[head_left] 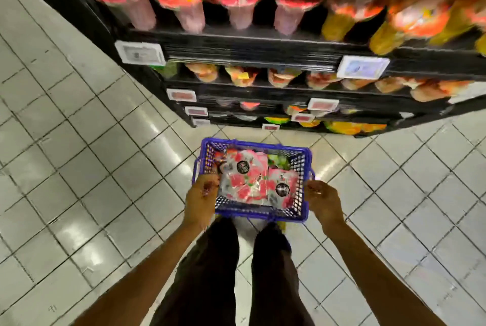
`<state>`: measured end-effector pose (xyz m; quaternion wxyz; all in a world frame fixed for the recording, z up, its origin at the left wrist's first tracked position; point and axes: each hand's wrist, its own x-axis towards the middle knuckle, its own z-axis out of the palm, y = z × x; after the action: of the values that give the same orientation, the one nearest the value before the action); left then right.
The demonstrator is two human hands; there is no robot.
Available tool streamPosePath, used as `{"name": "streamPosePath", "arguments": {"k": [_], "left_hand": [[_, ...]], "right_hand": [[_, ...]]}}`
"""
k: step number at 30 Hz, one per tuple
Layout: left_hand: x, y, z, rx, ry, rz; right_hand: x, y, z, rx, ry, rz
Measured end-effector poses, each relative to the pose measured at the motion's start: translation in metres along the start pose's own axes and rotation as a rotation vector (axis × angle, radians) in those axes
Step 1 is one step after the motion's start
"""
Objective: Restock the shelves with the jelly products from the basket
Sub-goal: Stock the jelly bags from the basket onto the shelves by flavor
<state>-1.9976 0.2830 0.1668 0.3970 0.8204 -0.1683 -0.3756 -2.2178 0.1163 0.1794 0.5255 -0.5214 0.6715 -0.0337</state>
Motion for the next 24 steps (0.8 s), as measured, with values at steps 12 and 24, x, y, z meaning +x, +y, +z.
{"name": "streamPosePath", "arguments": {"k": [12, 24], "left_hand": [[0.135, -0.202, 0.119, 0.294, -0.072, -0.216], [0.247, -0.271, 0.196, 0.288, -0.142, -0.289]], "right_hand": [[0.171, 0.191, 0.108, -0.209, -0.025, 0.304], [0.259, 0.286, 0.176, -0.26, 0.078, 0.423]]}}
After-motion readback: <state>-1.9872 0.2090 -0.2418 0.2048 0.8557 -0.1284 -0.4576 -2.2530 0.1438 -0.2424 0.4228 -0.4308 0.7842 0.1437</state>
